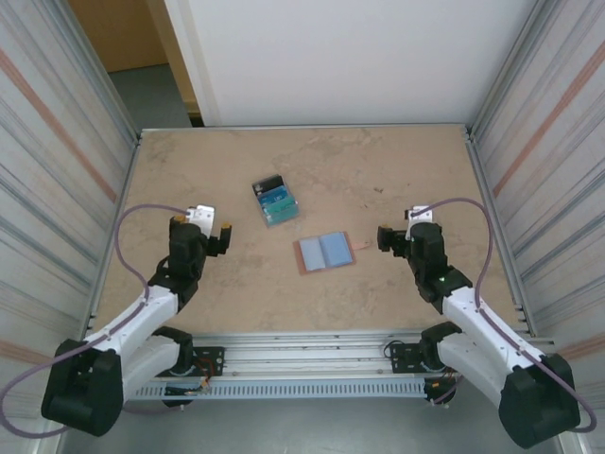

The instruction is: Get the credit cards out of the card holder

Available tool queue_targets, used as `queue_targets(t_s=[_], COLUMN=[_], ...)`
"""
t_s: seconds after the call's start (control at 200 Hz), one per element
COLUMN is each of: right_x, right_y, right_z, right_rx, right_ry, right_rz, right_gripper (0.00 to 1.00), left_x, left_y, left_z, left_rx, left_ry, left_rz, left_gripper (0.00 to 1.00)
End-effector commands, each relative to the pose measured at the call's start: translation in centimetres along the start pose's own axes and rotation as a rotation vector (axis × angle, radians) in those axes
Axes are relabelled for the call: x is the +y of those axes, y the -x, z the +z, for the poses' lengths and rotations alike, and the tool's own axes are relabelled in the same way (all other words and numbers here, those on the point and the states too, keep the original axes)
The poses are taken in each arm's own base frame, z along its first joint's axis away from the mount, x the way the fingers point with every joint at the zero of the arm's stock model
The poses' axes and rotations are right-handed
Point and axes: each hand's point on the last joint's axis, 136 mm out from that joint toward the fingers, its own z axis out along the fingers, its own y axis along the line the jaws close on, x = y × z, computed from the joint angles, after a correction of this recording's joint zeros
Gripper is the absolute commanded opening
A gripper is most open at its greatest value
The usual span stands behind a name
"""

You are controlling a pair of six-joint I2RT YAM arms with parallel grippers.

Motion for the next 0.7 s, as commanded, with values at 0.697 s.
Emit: queue_targets(t_s=[0.697], right_x=[-4.6], right_y=[1.9], right_z=[6.8], right_rx=[-0.154], right_ry=[-0.018], right_rz=[0.035], right_gripper=[0.99], left_x=[-0.2], left_y=[-1.7], left_z=[6.1], left_rx=[-0.142], left_ry=[-0.116], left_rz=[-0.064], left_gripper=[0.99])
